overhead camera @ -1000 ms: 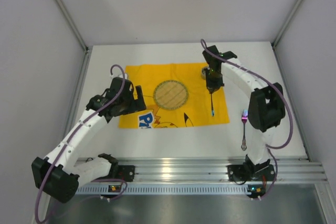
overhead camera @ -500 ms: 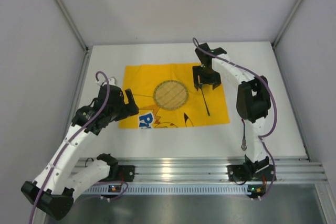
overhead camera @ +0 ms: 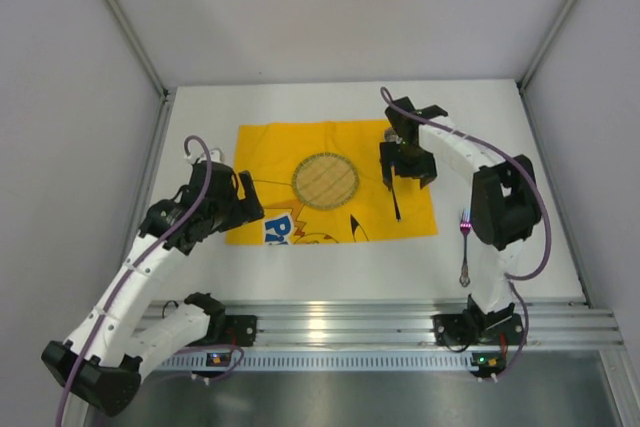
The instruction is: Set the dinner table for one person
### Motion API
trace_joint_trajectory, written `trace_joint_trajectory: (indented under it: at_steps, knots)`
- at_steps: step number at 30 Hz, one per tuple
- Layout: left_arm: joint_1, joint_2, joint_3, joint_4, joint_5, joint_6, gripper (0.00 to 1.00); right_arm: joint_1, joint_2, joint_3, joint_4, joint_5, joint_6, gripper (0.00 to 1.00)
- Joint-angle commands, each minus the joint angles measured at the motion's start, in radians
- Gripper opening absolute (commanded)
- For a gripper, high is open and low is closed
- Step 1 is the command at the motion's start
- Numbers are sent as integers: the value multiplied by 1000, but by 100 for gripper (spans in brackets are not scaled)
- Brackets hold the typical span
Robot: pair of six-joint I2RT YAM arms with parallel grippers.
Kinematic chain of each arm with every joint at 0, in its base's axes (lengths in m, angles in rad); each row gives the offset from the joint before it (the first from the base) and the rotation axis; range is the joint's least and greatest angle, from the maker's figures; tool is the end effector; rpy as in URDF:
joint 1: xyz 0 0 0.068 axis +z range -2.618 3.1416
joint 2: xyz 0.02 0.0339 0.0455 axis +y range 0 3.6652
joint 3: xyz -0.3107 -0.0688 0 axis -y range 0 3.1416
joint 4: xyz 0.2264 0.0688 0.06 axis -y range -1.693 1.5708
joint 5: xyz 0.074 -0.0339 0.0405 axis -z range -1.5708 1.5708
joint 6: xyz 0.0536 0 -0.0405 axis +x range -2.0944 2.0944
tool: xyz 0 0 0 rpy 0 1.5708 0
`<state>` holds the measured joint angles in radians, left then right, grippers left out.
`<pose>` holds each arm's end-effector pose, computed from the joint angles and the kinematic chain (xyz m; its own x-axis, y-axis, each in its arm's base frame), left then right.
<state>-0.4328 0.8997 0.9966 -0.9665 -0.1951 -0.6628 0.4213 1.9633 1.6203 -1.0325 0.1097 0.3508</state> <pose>0.1205 -0.0442 0.3417 -0.7301 -0.3277 -0.5997 -0.1920 0.9406 -0.2802 0.3646 0.1570 0.2561 -0.9737 -0.0620 -0.2191 -0.0559 0.9979 -0.0342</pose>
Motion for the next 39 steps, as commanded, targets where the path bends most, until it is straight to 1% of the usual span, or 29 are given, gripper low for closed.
trace_joint_trajectory:
  at_steps: [1, 2, 4, 5, 8, 11, 19, 25, 27, 29, 30, 31, 33, 36, 39]
  knots:
    - [-3, 16, 2, 20, 20, 14, 96, -82, -125, -103, 63, 5, 2, 81]
    - [-3, 16, 2, 25, 22, 15, 96, -125, -165, -162, 71, 4, 2, 80]
    - [-3, 24, -3, 35, 28, 22, 96, -170, -204, -220, 101, -8, 7, 79]
    - [-3, 25, -6, 38, 34, 26, 96, -212, -233, -264, 107, -10, 8, 77]
    - [-3, 34, -10, 51, 49, 35, 96, -280, -270, -327, 117, -8, -3, 75]
    - [-3, 47, -10, 64, 57, 45, 96, -321, -296, -375, 117, -2, -12, 73]
    - [-3, 64, -9, 81, 66, 51, 96, -400, -323, -526, 137, 16, 43, 68]
    - [-3, 48, -29, 74, 52, 49, 96, -404, -385, -634, 164, 25, 88, 60]
    - [-3, 47, -35, 72, 57, 39, 96, -406, -383, -654, 176, 19, 102, 58]
    - [-3, 48, -36, 74, 60, 34, 96, -409, -373, -680, 198, 4, 108, 52]
    - [-3, 48, -33, 72, 59, 32, 96, -406, -366, -689, 204, -1, 111, 47]
    - [-3, 48, -32, 74, 56, 32, 96, -406, -360, -709, 221, -4, 111, 37]
    - [-3, 54, -26, 72, 52, 31, 96, -406, -340, -727, 244, -2, 108, 31]
    - [-3, 62, -12, 63, 48, 29, 96, -406, -316, -757, 265, -4, 102, 27]
    - [-3, 61, -4, 52, 39, 29, 96, -404, -311, -755, 275, -16, 100, 15]
